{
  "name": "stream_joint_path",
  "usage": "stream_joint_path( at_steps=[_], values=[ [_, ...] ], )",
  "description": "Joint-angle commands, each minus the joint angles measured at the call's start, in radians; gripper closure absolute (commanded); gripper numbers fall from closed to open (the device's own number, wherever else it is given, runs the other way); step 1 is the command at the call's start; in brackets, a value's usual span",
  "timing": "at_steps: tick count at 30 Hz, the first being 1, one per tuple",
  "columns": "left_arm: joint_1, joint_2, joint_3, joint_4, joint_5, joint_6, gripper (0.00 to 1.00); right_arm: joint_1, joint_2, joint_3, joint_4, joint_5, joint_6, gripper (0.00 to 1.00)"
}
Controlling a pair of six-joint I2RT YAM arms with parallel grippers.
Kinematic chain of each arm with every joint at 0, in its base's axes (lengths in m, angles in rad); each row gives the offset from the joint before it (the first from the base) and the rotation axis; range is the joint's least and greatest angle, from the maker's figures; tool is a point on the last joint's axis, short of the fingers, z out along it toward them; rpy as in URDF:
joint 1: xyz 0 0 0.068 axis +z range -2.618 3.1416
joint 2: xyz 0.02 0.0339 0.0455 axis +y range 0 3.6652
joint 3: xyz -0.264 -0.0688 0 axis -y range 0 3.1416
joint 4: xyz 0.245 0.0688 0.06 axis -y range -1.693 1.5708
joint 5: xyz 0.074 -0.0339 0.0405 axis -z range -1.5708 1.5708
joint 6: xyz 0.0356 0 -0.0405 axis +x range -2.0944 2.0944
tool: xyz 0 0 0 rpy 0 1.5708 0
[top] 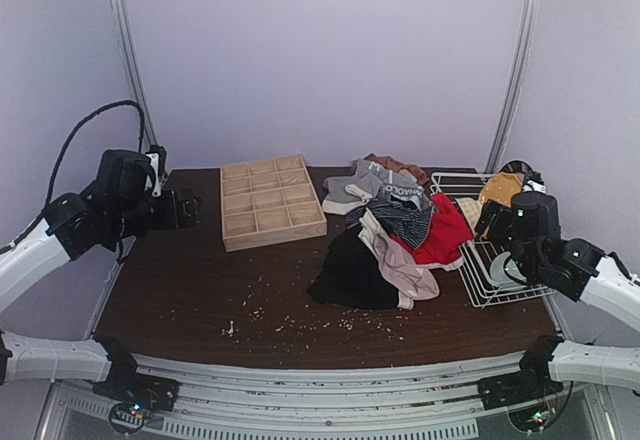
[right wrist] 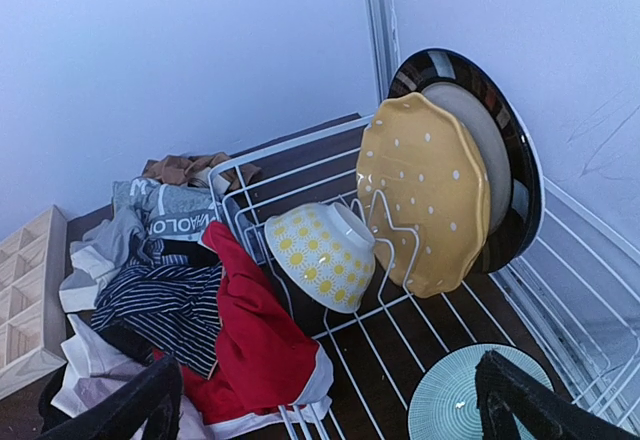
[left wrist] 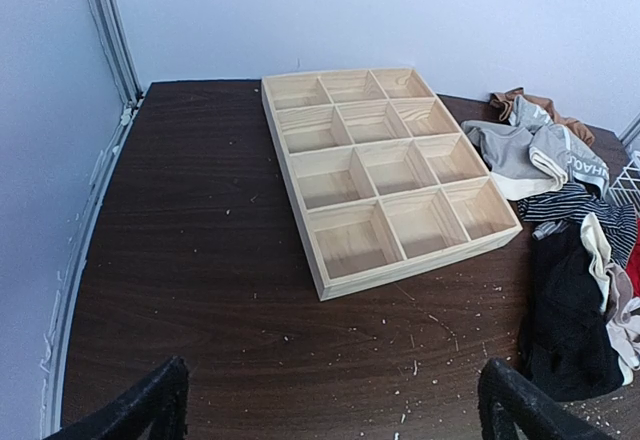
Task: Roll the underwear
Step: Move the storage box to the center of the board.
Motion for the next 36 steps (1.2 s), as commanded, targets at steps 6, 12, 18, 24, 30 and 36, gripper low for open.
stream_joint_path(
  at_steps=[6, 12, 18, 24, 30, 36],
  values=[
    [0.004, 0.04, 0.023, 0.005, 0.017, 0.047, 0.02, 0.004, -0.001, 0.042, -0.009, -0.147, -0.086, 0.0],
    [0.005, 0.157, 0.06, 0.003, 0.099, -0.021, 0.02, 0.007, 0.043, 0.088, -0.042, -0.234, -0.083, 0.02],
    [0.058, 0.337, 0.087, 0.033, 0.221, -0.122, 0.07, 0.041, 0.128, 0.126, -0.02, -0.333, -0.073, 0.03],
    [0.14, 0.539, 0.167, 0.058, 0.272, -0.146, 0.13, 0.068, 0.211, 0.137, 0.05, -0.388, -0.063, 0.04],
    [0.265, 0.715, 0.25, 0.101, 0.366, -0.183, 0.21, 0.091, 0.282, 0.168, 0.079, -0.421, -0.056, 0.04],
    [0.273, 0.901, 0.438, 0.038, 0.397, -0.121, 0.35, 0.1, 0.301, 0.205, 0.083, -0.457, -0.053, 0.04]
  ],
)
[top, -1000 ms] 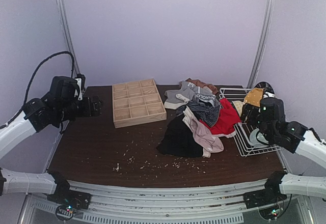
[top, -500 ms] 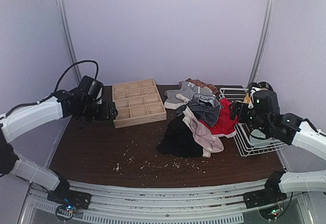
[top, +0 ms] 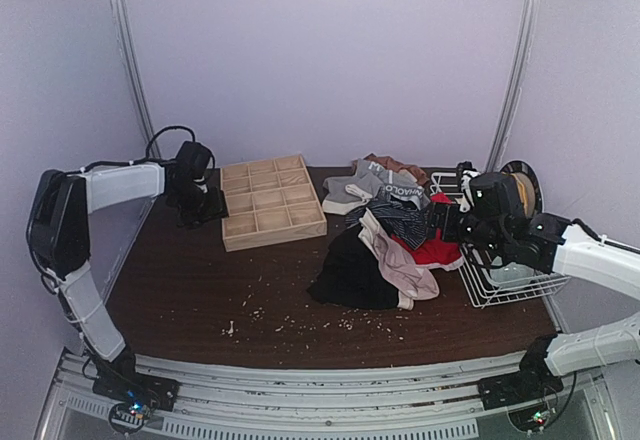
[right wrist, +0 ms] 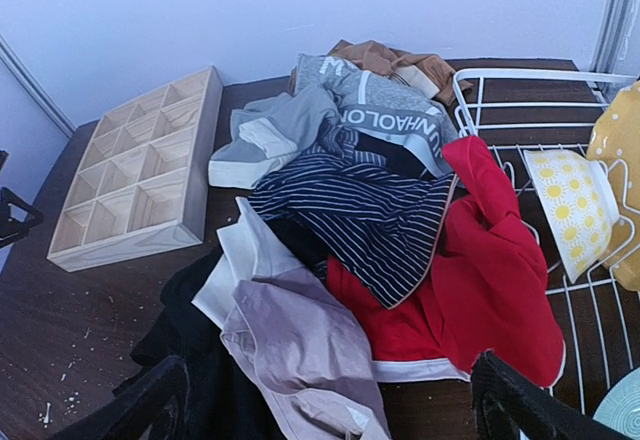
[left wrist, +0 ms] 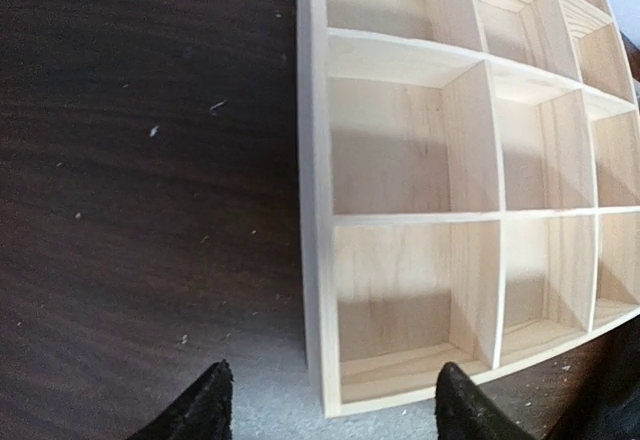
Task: Roll the underwear
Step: Move the storage box to the center of the board.
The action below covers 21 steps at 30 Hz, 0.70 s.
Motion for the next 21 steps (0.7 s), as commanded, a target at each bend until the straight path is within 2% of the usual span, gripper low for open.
stream_joint_path(
  at_steps=[1, 10, 16, 21],
  values=[
    [-0.007, 0.092, 0.113, -0.006, 0.059, 0.037, 0.37, 0.009, -0.001, 0.052, 0.017, -0.038, 0.015, 0.04],
    [-0.002, 0.184, 0.103, -0.003, 0.007, 0.056, 0.48, 0.012, -0.025, 0.094, -0.014, -0.052, 0.02, 0.04],
    [0.001, 0.212, 0.107, 0.023, 0.014, 0.032, 0.65, 0.014, -0.032, 0.098, -0.019, -0.041, 0.017, 0.04],
    [0.001, 0.212, 0.099, 0.043, -0.002, 0.01, 0.88, 0.014, -0.038, 0.083, -0.02, -0.021, 0.021, 0.04]
  ],
)
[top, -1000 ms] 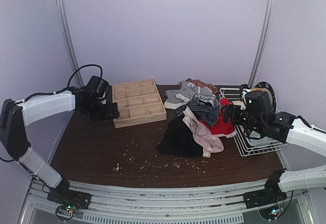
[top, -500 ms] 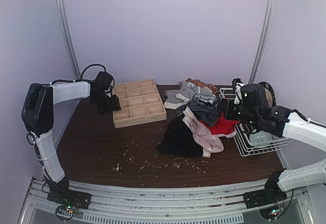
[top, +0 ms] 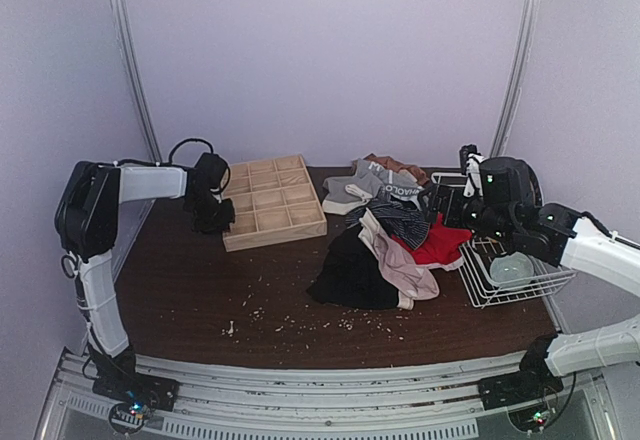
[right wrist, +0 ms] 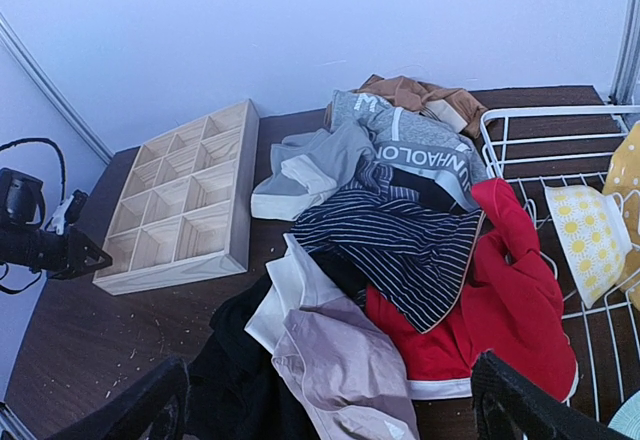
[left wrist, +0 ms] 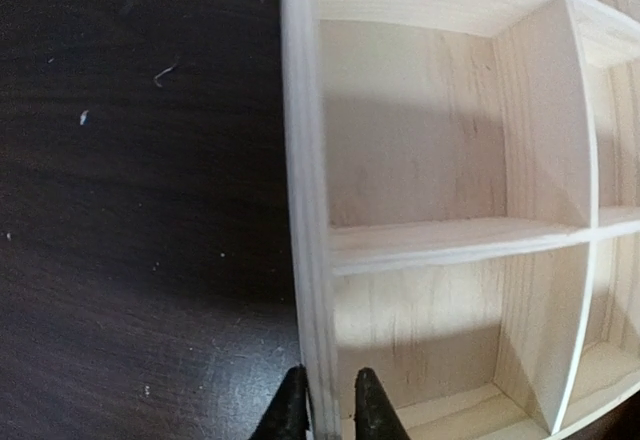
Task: Roll the underwear
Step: Move the storage box to the center of the board.
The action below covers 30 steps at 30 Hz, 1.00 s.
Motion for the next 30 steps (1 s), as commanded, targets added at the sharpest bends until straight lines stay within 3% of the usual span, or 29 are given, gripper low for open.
stream_joint_path(
  at_steps=[1, 5, 15, 23, 30],
  values=[
    [0.007, 0.004, -0.003, 0.045, -0.016, -0.026, 0.91, 0.006, -0.022, 0.002, -0.014, 0.023, 0.006, 0.04],
    [0.007, -0.011, -0.033, 0.05, -0.051, -0.042, 1.0, 0.007, -0.026, -0.004, -0.01, 0.035, 0.001, 0.04],
    [0.052, -0.166, -0.175, 0.052, -0.238, -0.182, 1.0, 0.006, -0.031, -0.036, 0.019, 0.039, 0.008, 0.04],
    [0.161, -0.269, -0.282, 0.02, -0.316, -0.478, 1.0, 0.007, -0.034, -0.063, 0.036, 0.048, 0.026, 0.04],
    [0.16, -0.222, -0.23, -0.027, -0.285, -0.756, 1.0, 0.006, -0.009, -0.067, 0.057, 0.05, 0.046, 0.04]
  ],
)
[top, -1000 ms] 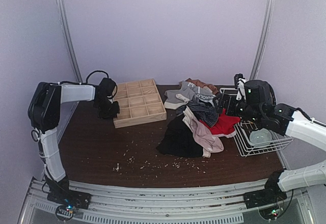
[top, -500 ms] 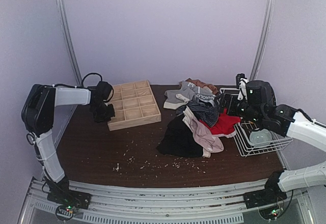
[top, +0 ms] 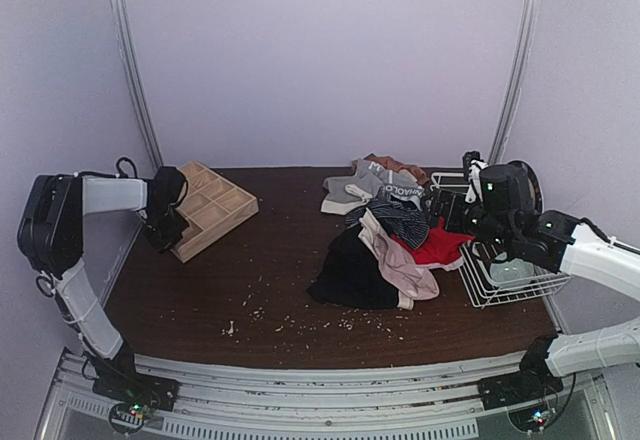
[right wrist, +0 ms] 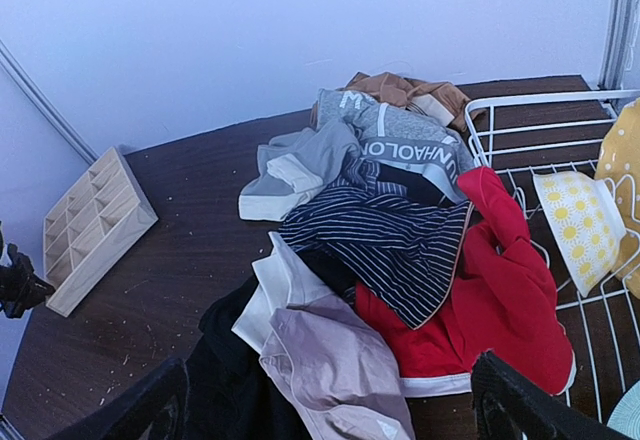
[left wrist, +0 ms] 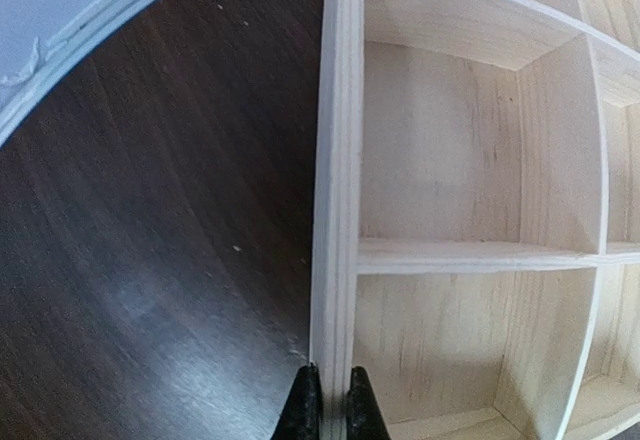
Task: Roll the underwear
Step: Move the storage box to the center of the board.
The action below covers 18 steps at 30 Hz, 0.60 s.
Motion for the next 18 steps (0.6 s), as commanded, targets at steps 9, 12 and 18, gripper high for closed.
stream_joint_path(
  at_steps=[9, 12, 18],
  values=[
    [-0.138, 0.189, 0.237, -0.084, -0.066, -0.585, 1.0, 0.007, 0.034, -0.006, 0.031, 0.026, 0.041, 0.04],
    [-0.171, 0.245, 0.319, -0.111, -0.1, -0.683, 1.0, 0.008, 0.035, -0.01, 0.03, 0.033, 0.044, 0.04],
    [-0.237, 0.367, 0.513, -0.148, -0.163, -0.796, 1.0, 0.008, 0.055, -0.012, 0.031, 0.054, 0.045, 0.03]
  ],
)
